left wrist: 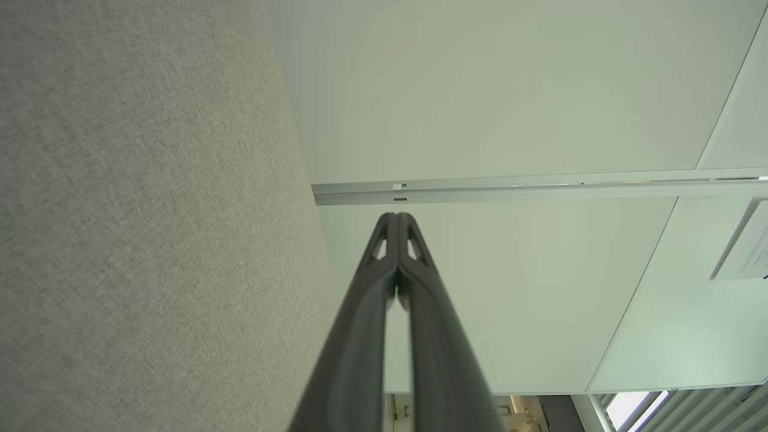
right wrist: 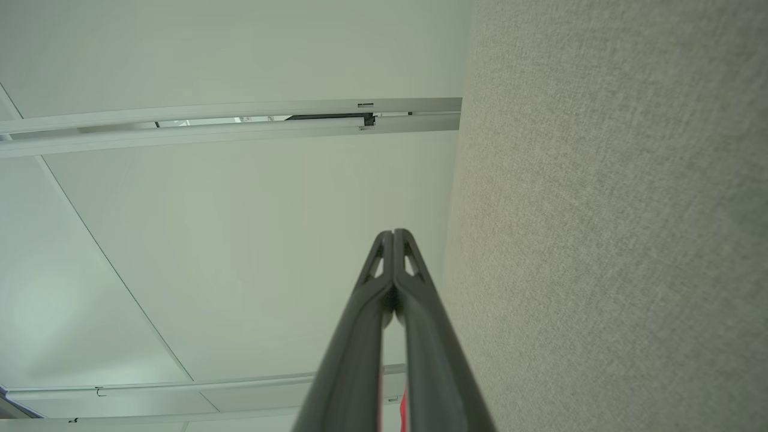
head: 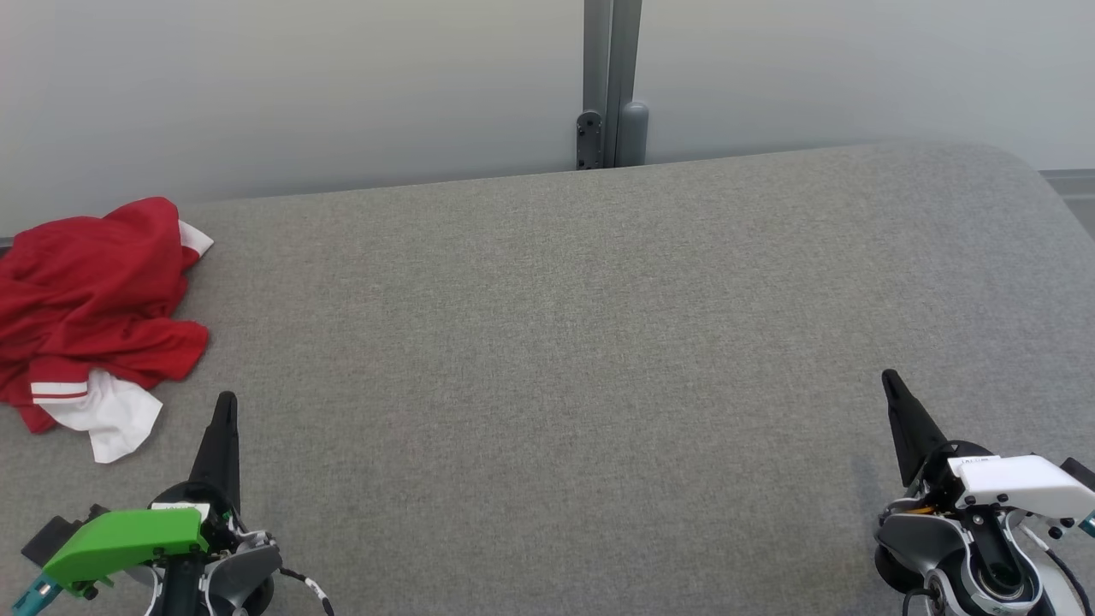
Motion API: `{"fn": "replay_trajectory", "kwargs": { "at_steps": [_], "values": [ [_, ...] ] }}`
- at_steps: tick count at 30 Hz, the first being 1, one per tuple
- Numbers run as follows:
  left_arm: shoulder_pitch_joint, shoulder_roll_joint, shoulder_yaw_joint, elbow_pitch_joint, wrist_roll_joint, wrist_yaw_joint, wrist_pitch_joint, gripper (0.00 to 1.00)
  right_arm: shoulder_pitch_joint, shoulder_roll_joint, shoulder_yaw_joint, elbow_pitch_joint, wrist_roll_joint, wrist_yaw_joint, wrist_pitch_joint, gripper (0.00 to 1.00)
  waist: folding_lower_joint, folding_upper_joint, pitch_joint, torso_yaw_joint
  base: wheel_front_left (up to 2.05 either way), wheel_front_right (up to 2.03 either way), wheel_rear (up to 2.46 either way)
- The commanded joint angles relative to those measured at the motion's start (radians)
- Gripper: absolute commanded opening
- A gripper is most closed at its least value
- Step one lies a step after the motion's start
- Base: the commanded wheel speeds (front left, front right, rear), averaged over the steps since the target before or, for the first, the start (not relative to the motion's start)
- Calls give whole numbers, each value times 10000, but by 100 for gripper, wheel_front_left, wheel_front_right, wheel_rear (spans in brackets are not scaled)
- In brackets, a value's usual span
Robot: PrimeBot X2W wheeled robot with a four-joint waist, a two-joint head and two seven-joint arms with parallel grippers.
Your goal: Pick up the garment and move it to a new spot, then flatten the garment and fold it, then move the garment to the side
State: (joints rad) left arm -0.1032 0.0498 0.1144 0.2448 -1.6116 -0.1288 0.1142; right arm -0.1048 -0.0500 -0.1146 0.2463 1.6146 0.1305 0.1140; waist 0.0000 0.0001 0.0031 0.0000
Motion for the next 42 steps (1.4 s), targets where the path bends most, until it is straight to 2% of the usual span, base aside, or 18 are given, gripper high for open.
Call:
{"fn": "replay_trajectory", "kwargs": {
  "at_steps": [1, 24, 25, 29, 42],
  "values": [
    [-121, 6, 13, 5, -28, -62, 24, 0, -71, -10, -1, -36, -35, 4, 23, 0, 0, -1, 0, 0, 0, 0, 0],
    [0, 0, -1, -1, 1, 0, -1, 0, -1, 0, 1, 0, -1, 0, -2, 0, 0, -1, 0, 0, 0, 0, 0],
    [17, -4, -14, 34, 5, 2, -11, 100, 17, 6, 9, 39, -3, 0, -14, 100, 0, -1, 0, 0, 0, 0, 0],
    [342, -82, -60, 382, 9, 15, -26, 100, 310, 118, 43, 382, -5, -2, -28, 100, 0, -1, -1, 0, 0, 0, 0],
    [519, -64, -629, -14, 589, 48, -667, 100, 464, 93, 406, 132, -457, -1, -668, 100, 0, -1, -30, -19, 0, 0, 0]
  ]
}}
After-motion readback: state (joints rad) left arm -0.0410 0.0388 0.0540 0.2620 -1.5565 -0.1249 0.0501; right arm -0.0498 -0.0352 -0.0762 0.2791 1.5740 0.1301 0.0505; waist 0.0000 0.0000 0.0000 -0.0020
